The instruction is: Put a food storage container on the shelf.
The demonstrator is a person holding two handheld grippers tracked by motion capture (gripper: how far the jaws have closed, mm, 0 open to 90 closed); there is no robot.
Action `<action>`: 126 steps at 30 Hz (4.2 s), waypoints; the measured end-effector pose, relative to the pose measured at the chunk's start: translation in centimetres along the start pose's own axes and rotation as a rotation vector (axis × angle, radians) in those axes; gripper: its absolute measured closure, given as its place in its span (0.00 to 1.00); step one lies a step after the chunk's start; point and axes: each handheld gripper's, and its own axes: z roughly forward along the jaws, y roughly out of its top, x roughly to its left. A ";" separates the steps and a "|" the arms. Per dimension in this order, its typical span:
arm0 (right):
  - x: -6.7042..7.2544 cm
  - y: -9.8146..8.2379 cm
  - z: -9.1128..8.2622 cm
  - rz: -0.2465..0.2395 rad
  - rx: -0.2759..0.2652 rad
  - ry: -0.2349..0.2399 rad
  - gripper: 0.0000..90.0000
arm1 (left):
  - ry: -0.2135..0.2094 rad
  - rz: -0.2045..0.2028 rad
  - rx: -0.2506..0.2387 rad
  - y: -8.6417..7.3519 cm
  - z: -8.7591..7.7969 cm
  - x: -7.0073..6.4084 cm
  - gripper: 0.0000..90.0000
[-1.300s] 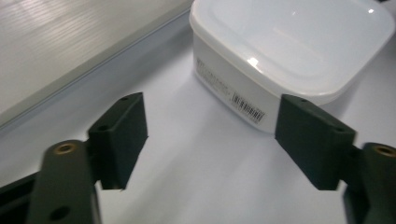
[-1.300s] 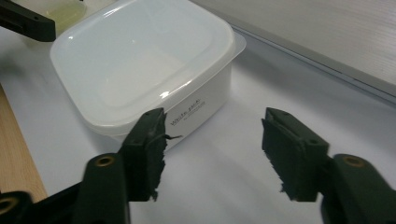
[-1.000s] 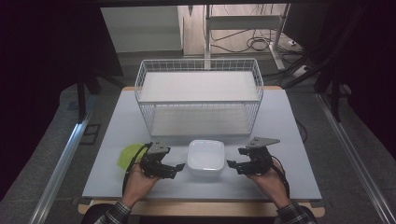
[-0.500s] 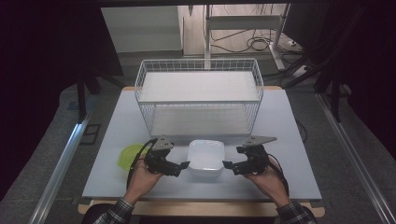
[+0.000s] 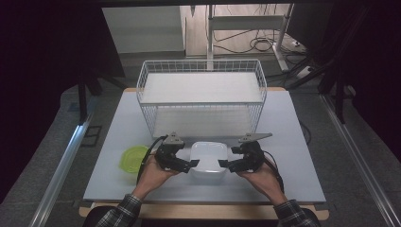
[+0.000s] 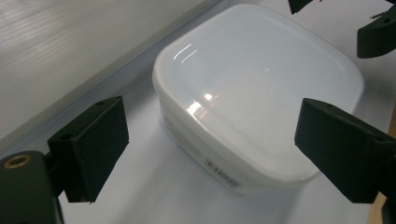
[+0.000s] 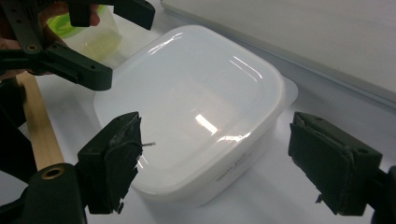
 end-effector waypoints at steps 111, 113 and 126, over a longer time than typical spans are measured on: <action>1.8 9.8 -6.2 0.010 -0.233 0.030 0.88 | 0.012 -0.122 -0.298 7.1 -11.4 -0.1 0.89; 1.9 10.4 -6.4 0.005 -0.236 0.027 0.88 | 0.012 -0.122 -0.305 7.5 -11.7 0.0 0.89; 1.7 14.8 -7.6 -0.011 -0.258 0.001 0.87 | 0.013 -0.123 -0.340 11.0 -13.4 1.6 0.89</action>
